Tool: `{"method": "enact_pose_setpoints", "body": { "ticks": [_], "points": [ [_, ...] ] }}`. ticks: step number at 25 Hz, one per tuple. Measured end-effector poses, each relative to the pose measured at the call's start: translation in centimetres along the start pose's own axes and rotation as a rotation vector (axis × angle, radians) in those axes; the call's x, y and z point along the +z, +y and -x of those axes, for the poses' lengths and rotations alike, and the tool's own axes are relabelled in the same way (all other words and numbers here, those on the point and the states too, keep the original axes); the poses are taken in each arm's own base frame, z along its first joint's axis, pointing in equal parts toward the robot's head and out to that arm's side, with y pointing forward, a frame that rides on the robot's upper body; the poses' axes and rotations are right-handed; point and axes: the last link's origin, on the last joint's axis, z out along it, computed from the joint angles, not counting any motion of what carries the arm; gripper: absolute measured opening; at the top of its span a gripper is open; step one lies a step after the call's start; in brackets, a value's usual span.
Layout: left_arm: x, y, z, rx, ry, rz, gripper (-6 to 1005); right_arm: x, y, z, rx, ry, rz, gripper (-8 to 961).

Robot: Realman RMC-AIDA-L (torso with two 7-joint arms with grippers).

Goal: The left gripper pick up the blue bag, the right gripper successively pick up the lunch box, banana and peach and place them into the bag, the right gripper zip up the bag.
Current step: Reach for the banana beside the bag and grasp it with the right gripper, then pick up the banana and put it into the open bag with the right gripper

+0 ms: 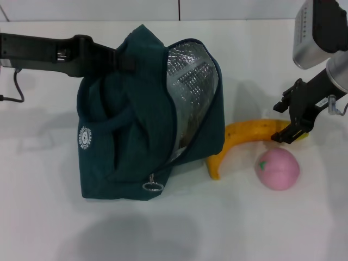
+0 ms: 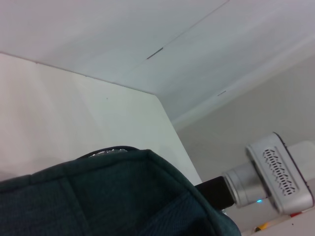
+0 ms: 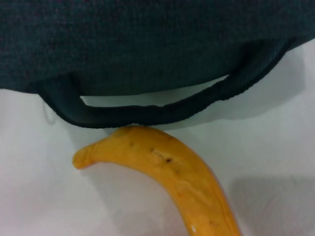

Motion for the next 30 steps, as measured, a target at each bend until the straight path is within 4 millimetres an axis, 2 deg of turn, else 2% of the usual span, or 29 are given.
{"method": "enact_pose_setpoints", "body": {
  "ticks": [2,9,16,30],
  "points": [
    [0.1,0.1,-0.1,0.002,-0.001,0.001,39,0.4,0.0,-0.1,0.004,0.001,0.001,744],
    [0.2,0.2,-0.3,0.009,-0.002,0.002,38,1.8,0.2,-0.4,0.010,0.000,0.006,743],
    [0.2,0.2,-0.3,0.011,-0.001,0.000,38,1.9,0.2,-0.5,0.012,-0.007,-0.002,719],
    [0.0,0.0,-0.1,0.009,0.000,-0.004,38,1.4,0.0,-0.5,0.009,-0.015,-0.010,475]
  ]
}}
